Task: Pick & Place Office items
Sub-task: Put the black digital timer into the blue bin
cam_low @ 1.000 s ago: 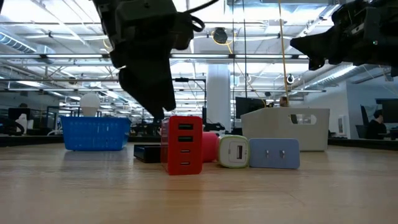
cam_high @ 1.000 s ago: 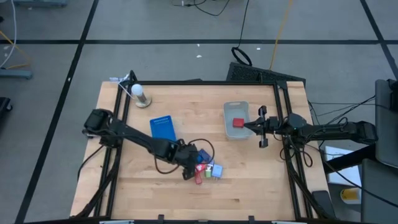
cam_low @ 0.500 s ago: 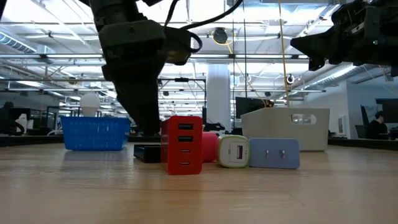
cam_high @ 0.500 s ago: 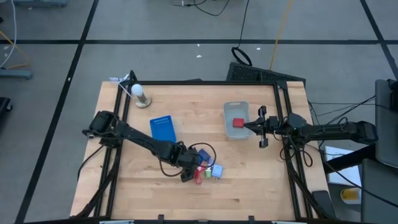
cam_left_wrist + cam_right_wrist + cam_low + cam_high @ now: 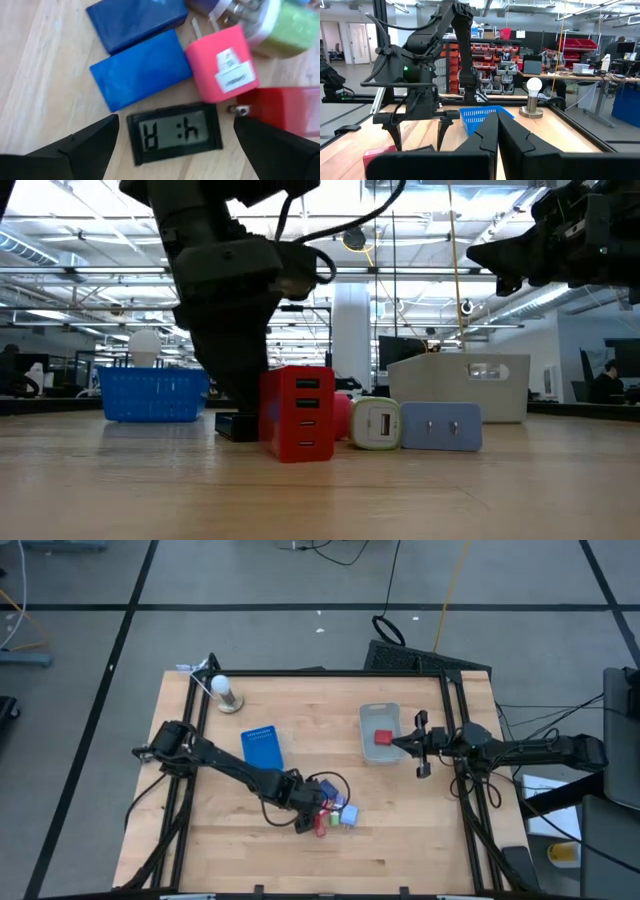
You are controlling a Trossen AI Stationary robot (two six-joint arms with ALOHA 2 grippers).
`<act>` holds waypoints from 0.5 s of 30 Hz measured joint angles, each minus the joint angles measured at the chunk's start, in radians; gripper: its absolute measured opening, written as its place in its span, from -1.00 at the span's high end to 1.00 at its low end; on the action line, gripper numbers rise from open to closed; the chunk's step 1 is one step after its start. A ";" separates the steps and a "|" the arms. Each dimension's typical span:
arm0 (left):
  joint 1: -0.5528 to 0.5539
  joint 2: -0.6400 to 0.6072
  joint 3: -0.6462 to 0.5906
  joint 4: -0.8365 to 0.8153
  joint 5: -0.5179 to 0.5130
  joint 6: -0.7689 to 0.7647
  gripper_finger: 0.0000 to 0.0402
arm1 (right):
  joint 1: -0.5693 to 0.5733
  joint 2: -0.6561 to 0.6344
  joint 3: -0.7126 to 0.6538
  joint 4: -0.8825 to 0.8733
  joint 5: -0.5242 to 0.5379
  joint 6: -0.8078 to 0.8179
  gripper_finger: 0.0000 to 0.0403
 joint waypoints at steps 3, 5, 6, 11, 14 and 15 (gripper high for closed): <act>0.000 0.016 0.000 0.002 -0.001 -0.008 -0.99 | 0.000 0.003 0.000 0.000 0.000 0.000 1.00; 0.000 0.028 0.000 0.001 -0.001 -0.017 -0.99 | 0.000 0.006 0.000 0.001 0.000 0.000 1.00; 0.000 0.032 0.000 0.002 0.002 -0.019 -0.99 | 0.000 0.006 0.000 0.002 0.000 0.000 1.00; -0.002 0.054 0.004 -0.003 -0.010 -0.019 -0.98 | 0.000 0.011 0.000 0.002 0.000 0.000 1.00; -0.002 0.055 0.004 -0.005 -0.009 -0.017 -0.93 | 0.000 0.014 0.000 0.002 0.001 0.000 1.00; -0.001 0.055 0.003 -0.006 -0.009 -0.014 -0.89 | 0.000 0.014 0.000 0.003 0.001 0.000 1.00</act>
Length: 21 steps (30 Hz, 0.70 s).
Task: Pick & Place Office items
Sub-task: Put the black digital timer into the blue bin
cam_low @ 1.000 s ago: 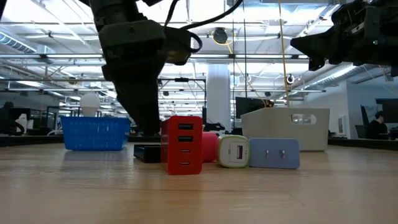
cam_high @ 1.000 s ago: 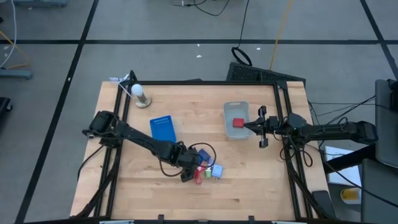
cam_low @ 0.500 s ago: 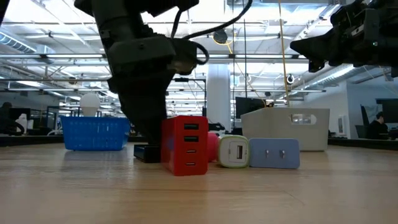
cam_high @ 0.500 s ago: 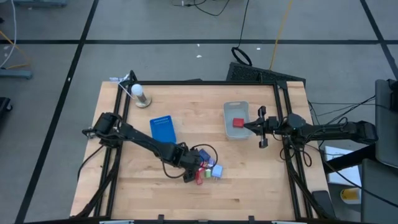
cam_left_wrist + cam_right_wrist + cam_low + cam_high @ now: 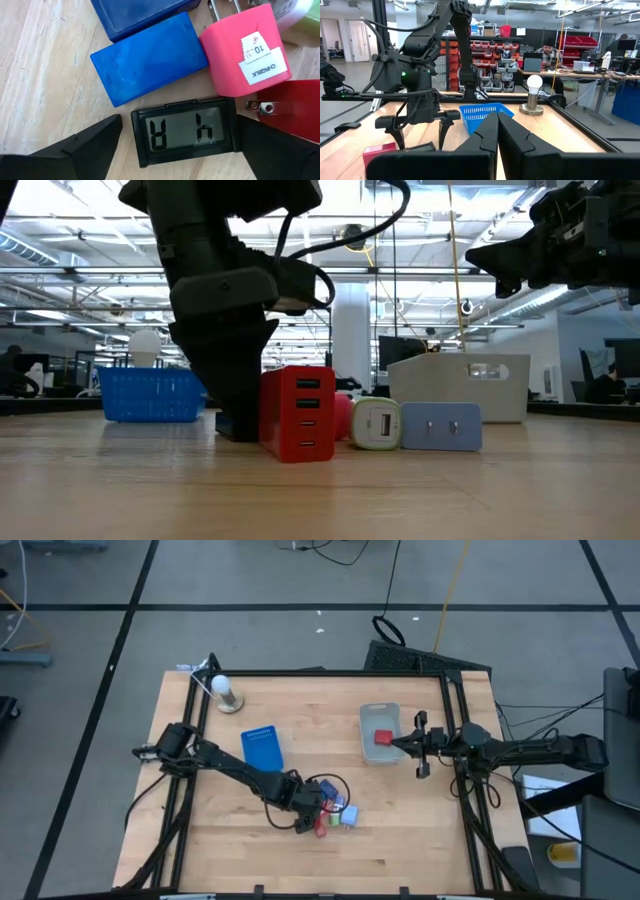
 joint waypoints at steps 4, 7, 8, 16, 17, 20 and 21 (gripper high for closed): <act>0.001 0.001 -0.001 -0.011 0.004 0.000 -0.62 | 0.000 0.000 0.000 0.000 0.000 0.000 1.00; 0.002 0.002 -0.001 -0.013 0.016 0.007 -0.40 | 0.000 0.001 0.000 -0.001 0.000 0.000 1.00; 0.002 0.002 -0.002 -0.013 0.021 0.009 -0.40 | 0.000 0.001 0.000 -0.005 0.000 0.000 1.00; -0.005 -0.038 -0.007 -0.069 0.019 0.044 -0.40 | 0.000 0.001 0.000 -0.023 0.000 -0.016 1.00; -0.007 -0.051 -0.008 -0.087 0.010 0.048 -0.40 | 0.000 0.002 0.000 -0.024 0.001 -0.016 1.00; -0.015 -0.107 -0.009 -0.133 -0.028 0.075 -0.40 | 0.000 0.002 0.000 -0.023 0.000 -0.016 1.00; -0.018 -0.122 -0.007 -0.133 -0.040 0.087 -0.40 | 0.000 0.002 0.000 -0.023 0.000 -0.017 1.00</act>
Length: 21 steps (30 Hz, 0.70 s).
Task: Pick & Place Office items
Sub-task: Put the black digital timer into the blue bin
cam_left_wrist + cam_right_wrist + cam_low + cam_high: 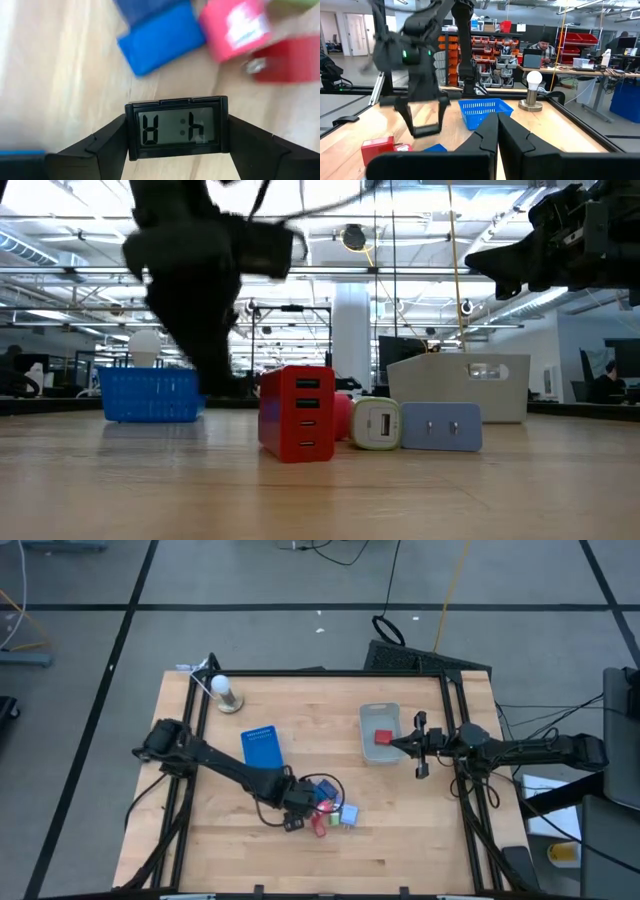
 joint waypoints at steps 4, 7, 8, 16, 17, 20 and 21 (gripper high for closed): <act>-0.010 -0.066 0.001 -0.017 -0.085 0.039 -0.40 | 0.000 0.000 0.000 0.000 0.000 -0.002 1.00; -0.022 -0.127 0.001 -0.012 -0.147 0.084 -0.40 | 0.000 0.000 0.000 -0.010 0.000 -0.009 1.00; -0.025 -0.145 0.001 -0.013 -0.164 0.103 -0.40 | 0.000 0.000 0.000 -0.013 0.000 -0.010 1.00; -0.044 -0.297 -0.009 -0.017 -0.181 0.280 -0.40 | 0.000 0.001 0.000 -0.038 0.001 -0.034 1.00; -0.047 -0.313 -0.009 -0.019 -0.181 0.302 -0.40 | 0.000 0.002 0.000 -0.046 0.004 -0.036 1.00; -0.058 -0.384 -0.032 -0.009 -0.177 0.371 -0.40 | -0.001 0.006 0.000 -0.059 0.006 -0.049 1.00; -0.062 -0.415 -0.051 0.008 -0.173 0.392 -0.40 | -0.001 0.008 0.000 -0.061 0.007 -0.052 1.00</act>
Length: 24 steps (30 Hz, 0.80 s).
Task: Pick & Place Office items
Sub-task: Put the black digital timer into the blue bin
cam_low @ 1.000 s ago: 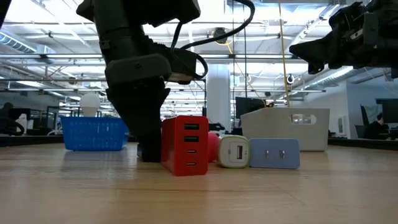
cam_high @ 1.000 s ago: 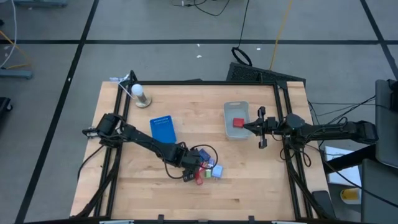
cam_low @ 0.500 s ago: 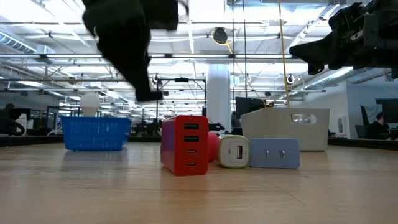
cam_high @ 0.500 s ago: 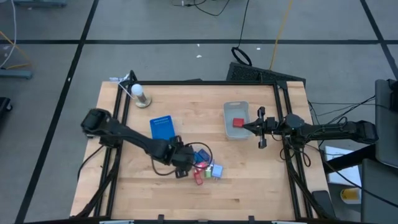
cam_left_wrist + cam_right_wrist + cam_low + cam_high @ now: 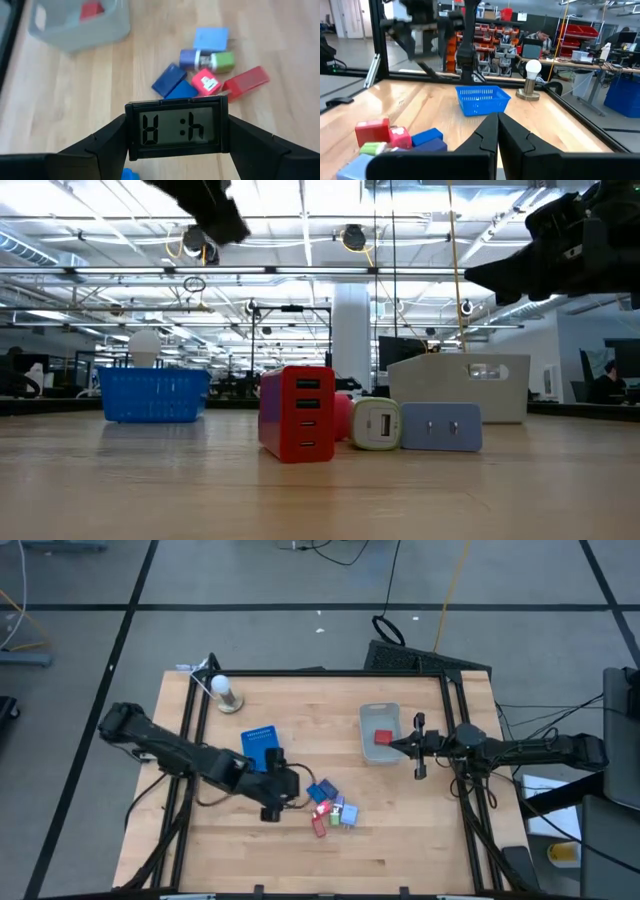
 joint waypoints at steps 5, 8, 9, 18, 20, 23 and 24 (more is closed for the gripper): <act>0.004 -0.205 -0.169 0.140 -0.004 0.030 -0.40 | 0.000 0.007 0.000 -0.001 0.000 -0.003 1.00; 0.017 -0.348 -0.317 0.237 -0.010 0.010 -0.40 | 0.000 0.009 0.000 0.002 0.000 -0.009 1.00; 0.021 -0.396 -0.369 0.278 -0.011 0.007 -0.40 | 0.000 0.010 0.000 0.002 0.000 -0.010 1.00; 0.034 -0.820 -0.830 0.643 0.045 0.038 -0.40 | 0.000 0.023 0.000 0.003 0.051 -0.010 1.00; 0.047 -0.904 -0.907 0.660 0.032 0.029 -0.40 | 0.000 0.033 0.000 0.010 0.053 -0.010 1.00; 0.069 -1.029 -1.003 0.682 0.029 0.014 -0.40 | 0.000 0.047 0.000 0.011 0.053 -0.012 1.00; 0.078 -1.069 -1.027 0.690 0.029 0.008 -0.40 | 0.000 0.053 0.000 0.017 0.053 -0.018 1.00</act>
